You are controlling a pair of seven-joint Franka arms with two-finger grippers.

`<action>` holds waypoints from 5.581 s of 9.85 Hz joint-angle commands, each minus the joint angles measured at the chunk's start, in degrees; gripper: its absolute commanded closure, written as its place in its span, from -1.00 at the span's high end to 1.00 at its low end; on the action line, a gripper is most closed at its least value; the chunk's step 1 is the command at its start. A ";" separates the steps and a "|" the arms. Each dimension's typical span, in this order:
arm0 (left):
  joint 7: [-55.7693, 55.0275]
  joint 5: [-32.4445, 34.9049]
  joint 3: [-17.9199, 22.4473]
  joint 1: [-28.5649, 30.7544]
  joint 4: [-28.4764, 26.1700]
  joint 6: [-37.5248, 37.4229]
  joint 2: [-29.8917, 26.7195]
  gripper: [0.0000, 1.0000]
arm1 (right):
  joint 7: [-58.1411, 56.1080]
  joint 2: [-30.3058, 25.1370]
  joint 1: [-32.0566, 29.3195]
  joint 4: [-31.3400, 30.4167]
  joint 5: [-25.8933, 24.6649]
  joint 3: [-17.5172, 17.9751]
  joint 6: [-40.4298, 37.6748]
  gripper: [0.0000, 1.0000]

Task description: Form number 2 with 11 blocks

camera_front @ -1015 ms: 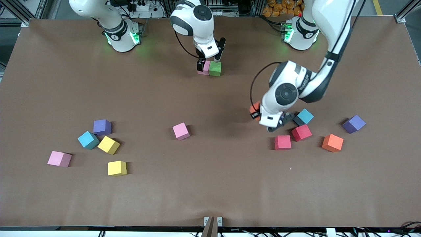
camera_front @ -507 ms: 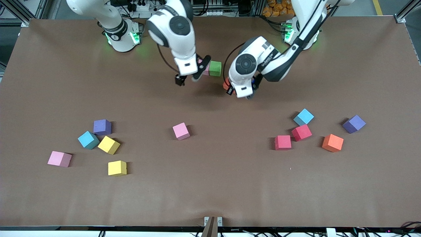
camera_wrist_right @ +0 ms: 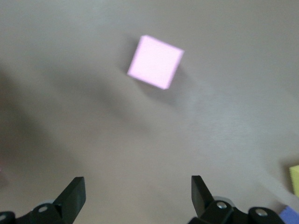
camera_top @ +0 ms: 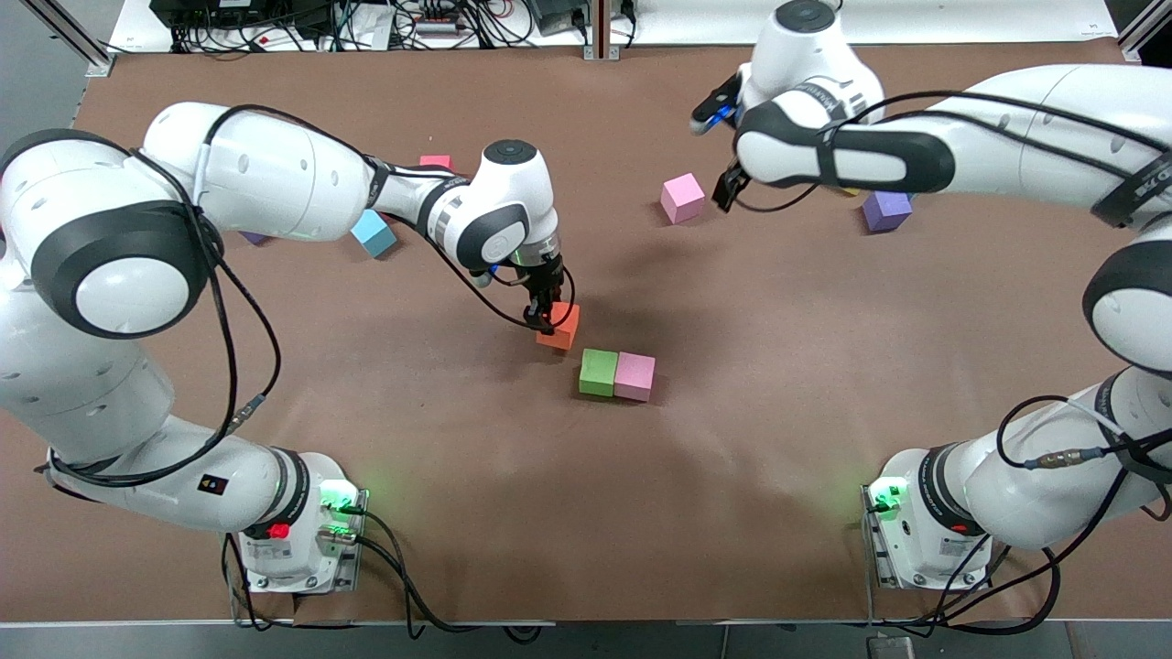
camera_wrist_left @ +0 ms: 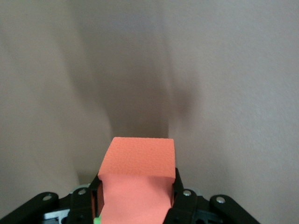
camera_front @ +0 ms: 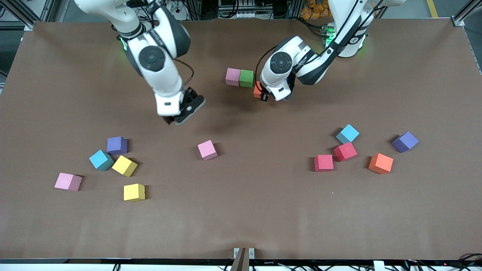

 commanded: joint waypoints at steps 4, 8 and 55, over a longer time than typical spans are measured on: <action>-4.63 -5.30 -2.82 2.62 -5.68 4.97 -4.59 -1.00 | 4.04 10.26 -3.95 5.27 8.39 1.04 15.99 1.00; -7.18 -5.21 -5.20 2.62 -7.88 6.31 -5.47 -1.00 | 10.73 17.38 -1.66 7.74 8.49 1.13 26.46 1.00; -6.39 -4.25 -9.43 2.80 -11.93 15.28 -2.22 -0.29 | 57.66 9.49 15.91 9.68 7.88 1.13 7.32 -0.89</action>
